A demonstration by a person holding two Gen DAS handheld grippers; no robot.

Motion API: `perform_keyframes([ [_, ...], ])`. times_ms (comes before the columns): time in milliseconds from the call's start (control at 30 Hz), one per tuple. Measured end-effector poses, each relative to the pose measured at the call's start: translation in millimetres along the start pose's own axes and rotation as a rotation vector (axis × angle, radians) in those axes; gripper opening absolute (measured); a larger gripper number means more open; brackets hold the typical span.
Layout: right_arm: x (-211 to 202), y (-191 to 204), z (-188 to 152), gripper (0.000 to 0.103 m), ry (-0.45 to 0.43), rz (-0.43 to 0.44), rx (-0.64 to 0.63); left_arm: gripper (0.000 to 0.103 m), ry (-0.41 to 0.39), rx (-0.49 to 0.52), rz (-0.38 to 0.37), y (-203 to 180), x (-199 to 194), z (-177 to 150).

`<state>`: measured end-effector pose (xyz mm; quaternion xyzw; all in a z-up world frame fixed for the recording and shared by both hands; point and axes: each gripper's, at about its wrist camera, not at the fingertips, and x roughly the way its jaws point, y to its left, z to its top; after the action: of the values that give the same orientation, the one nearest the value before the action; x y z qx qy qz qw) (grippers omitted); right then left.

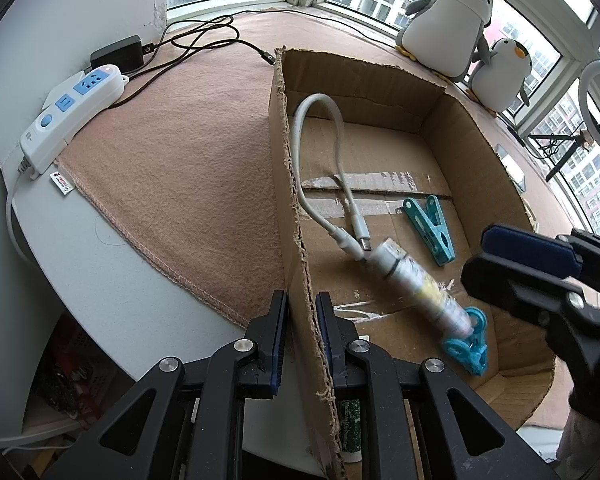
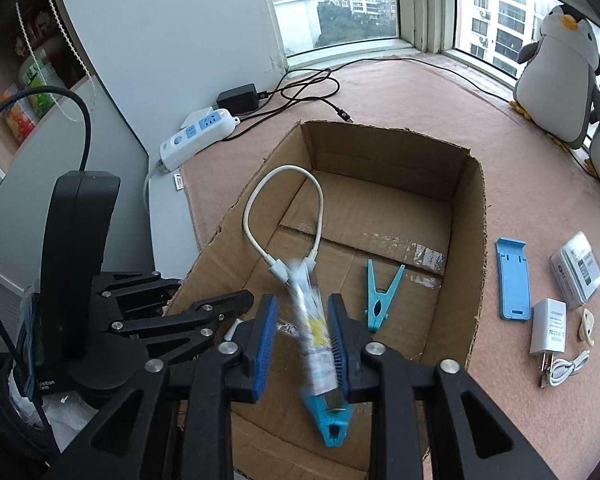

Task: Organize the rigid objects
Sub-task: 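Carry the patterned tube with the right gripper into the box, then open the right gripper to release the tube in the box, then move the right gripper to the white AC adapter and grasp it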

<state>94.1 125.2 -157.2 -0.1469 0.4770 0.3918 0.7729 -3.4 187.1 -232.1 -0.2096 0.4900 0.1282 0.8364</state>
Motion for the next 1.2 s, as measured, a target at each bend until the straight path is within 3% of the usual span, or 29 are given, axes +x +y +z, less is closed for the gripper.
perform_keyframes([
  [367, -9, -3, -1, 0.040, -0.031, 0.000, 0.020, 0.015, 0.000, -0.001, -0.002, 1, 0, 0],
  [533, -26, -23, -2, 0.040, -0.075, -0.007, 0.083, 0.015, 0.000, -0.001, -0.003, 1, 0, 0],
  [833, -59, -110, -14, 0.047, -0.121, -0.148, 0.266, 0.015, 0.000, -0.001, -0.004, 1, 0, 0],
  [1033, -43, -171, -25, 0.047, -0.031, -0.235, 0.365, 0.015, 0.001, -0.002, -0.005, 1, 0, 0],
  [1200, -33, -202, -32, 0.047, 0.013, -0.247, 0.414, 0.015, 0.001, -0.002, -0.006, 1, 0, 0],
])
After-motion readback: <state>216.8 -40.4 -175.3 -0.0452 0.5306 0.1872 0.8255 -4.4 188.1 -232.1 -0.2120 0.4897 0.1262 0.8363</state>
